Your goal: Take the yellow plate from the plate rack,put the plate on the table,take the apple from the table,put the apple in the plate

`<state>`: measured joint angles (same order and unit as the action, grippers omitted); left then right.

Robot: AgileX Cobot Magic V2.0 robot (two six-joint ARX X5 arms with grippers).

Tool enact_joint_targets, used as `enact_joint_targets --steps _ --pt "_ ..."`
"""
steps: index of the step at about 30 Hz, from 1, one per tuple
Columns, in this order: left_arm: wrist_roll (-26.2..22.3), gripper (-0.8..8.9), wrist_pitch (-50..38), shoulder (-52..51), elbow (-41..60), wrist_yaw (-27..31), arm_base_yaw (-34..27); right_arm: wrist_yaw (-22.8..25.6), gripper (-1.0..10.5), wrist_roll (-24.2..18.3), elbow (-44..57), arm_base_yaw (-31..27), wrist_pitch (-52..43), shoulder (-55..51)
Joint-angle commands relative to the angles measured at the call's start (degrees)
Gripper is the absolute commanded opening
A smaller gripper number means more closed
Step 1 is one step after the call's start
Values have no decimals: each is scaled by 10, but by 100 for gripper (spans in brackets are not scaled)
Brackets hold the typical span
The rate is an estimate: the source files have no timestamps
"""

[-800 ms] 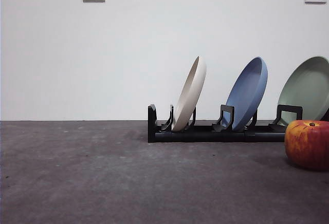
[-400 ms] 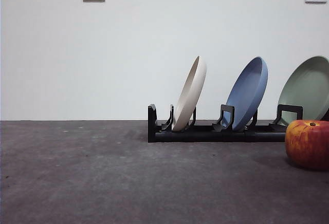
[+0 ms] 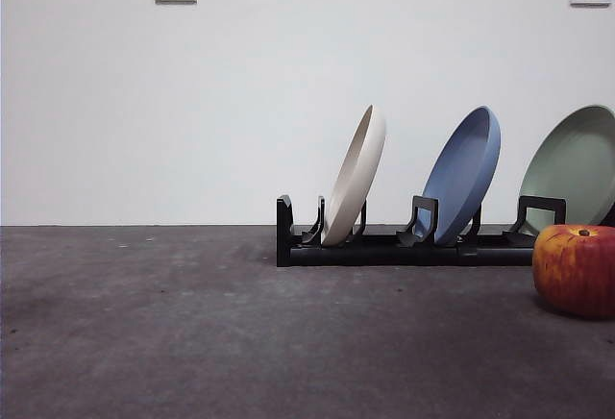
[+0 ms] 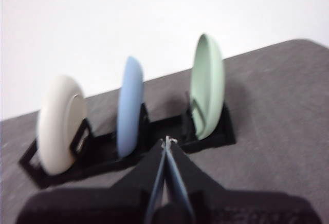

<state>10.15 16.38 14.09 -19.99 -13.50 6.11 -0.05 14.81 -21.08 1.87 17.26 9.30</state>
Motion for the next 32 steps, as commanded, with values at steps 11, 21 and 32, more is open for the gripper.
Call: enact_joint_targets --steps 11,21,32 --pt "-19 -7 80 141 -198 -82 -2 -55 -11 -88 -278 0 203 179" --pt "-49 -7 168 178 -294 -97 -1 -83 -11 -126 -386 0 299 253" --pt "-48 39 191 193 -315 -143 -1 -90 10 -140 -391 0 323 262"
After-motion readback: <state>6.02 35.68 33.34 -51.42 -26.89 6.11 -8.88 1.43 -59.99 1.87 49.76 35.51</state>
